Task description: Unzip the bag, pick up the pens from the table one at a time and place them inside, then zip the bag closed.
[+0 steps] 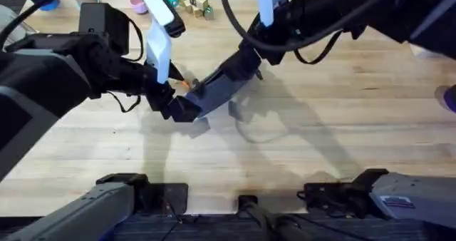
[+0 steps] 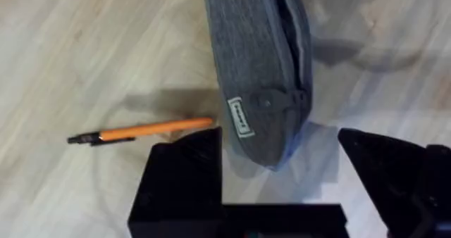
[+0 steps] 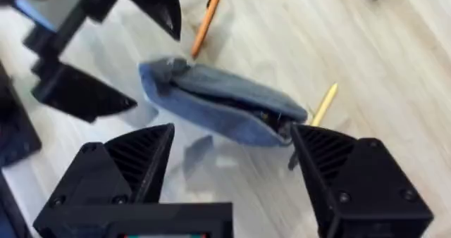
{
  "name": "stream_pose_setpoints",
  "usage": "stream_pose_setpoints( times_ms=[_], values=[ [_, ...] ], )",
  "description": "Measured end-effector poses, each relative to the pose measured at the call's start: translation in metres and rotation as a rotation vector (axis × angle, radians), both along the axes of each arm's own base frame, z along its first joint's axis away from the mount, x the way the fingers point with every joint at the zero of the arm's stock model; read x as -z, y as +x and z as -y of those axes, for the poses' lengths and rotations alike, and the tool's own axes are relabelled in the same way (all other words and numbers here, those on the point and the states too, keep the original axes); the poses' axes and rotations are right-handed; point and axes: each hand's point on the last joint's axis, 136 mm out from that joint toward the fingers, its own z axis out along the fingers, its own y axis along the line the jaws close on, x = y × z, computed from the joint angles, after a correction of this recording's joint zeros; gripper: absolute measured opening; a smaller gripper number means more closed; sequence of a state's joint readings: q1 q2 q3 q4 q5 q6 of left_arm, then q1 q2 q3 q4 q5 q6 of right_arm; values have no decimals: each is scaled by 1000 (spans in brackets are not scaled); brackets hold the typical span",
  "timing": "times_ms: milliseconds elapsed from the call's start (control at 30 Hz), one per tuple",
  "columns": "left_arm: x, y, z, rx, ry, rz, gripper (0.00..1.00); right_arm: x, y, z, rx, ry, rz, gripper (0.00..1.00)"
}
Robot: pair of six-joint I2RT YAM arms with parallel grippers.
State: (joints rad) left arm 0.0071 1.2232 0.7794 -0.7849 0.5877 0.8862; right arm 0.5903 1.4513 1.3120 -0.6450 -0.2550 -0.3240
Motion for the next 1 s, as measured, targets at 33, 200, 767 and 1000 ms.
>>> stream_pose_setpoints(
  times_ms=[33,200,767,1000],
  values=[
    [0,-2,0,0,0,-8,993,1,-2,2,-10,-14,-3,995],
    [-19,-9,0,-3,-1,-16,993,-10,-6,5,-55,-49,16,995],
    [-94,-56,0,-9,-3,152,993,-23,22,-14,-231,-114,189,443],
    [-96,-57,0,-10,0,169,993,-28,24,-19,-444,-199,378,31]
  ],
)
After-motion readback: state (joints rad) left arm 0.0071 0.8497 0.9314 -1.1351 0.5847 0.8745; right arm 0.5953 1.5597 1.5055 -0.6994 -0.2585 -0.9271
